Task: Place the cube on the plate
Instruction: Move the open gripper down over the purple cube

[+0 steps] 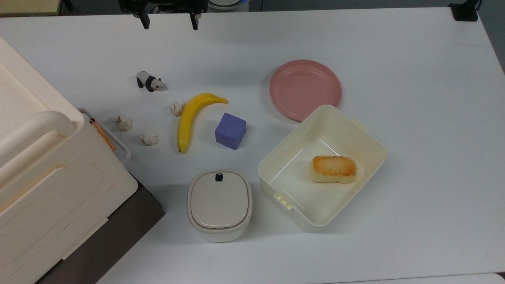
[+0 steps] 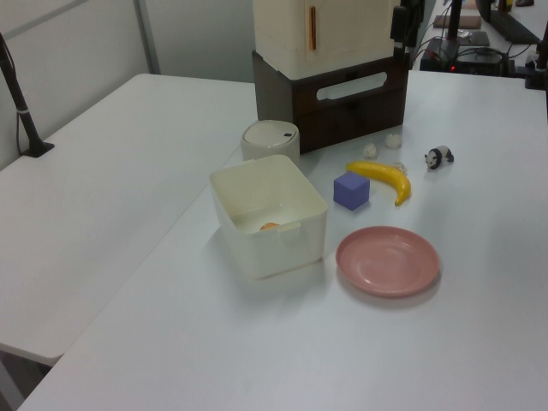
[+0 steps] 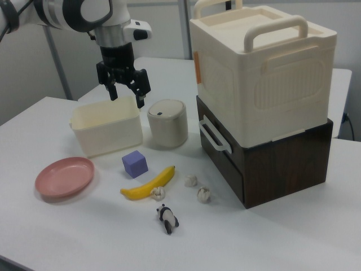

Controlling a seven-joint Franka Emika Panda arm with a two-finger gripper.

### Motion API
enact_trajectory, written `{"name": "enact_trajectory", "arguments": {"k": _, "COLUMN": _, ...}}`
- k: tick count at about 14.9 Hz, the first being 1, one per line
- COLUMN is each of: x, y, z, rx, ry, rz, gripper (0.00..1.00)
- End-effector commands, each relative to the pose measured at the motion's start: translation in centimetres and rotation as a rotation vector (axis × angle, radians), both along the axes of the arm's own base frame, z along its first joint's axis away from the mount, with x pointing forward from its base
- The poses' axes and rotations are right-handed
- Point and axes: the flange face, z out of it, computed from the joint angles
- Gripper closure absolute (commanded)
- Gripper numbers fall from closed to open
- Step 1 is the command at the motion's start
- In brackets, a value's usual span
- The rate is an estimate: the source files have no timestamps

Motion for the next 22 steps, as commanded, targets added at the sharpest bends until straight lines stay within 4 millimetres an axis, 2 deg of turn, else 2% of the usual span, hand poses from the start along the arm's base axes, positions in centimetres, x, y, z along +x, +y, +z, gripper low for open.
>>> {"name": "enact_trajectory", "arguments": {"k": 1, "x": -0.5, "y": 0.6, "z": 0.2, "rx": 0.007, "ry": 0.010, "rz": -0.002, "gripper": 0.00}}
{"name": "enact_trajectory", "arguments": {"k": 9, "x": 0.2, "y": 0.8, "z": -1.0, "rx": 0.002, "ry": 0.023, "rz": 0.000, "gripper": 0.00}}
{"name": "enact_trajectory", "arguments": {"k": 11, "x": 0.4, "y": 1.6, "z": -1.7, "rx": 0.004, "ry": 0.035, "rz": 0.014, "gripper": 0.00}}
{"name": "enact_trajectory", "arguments": {"k": 15, "x": 1.3, "y": 4.6, "z": -4.8, "rx": -0.024, "ry": 0.087, "rz": 0.033, "gripper": 0.03}}
{"name": "enact_trajectory", "arguments": {"k": 19, "x": 1.9, "y": 7.3, "z": -7.9, "rx": -0.059, "ry": 0.051, "rz": -0.044, "gripper": 0.01}}
{"name": "enact_trajectory", "arguments": {"k": 22, "x": 2.6, "y": 8.9, "z": -12.0, "rx": -0.056, "ry": -0.003, "rz": -0.090, "gripper": 0.00}}
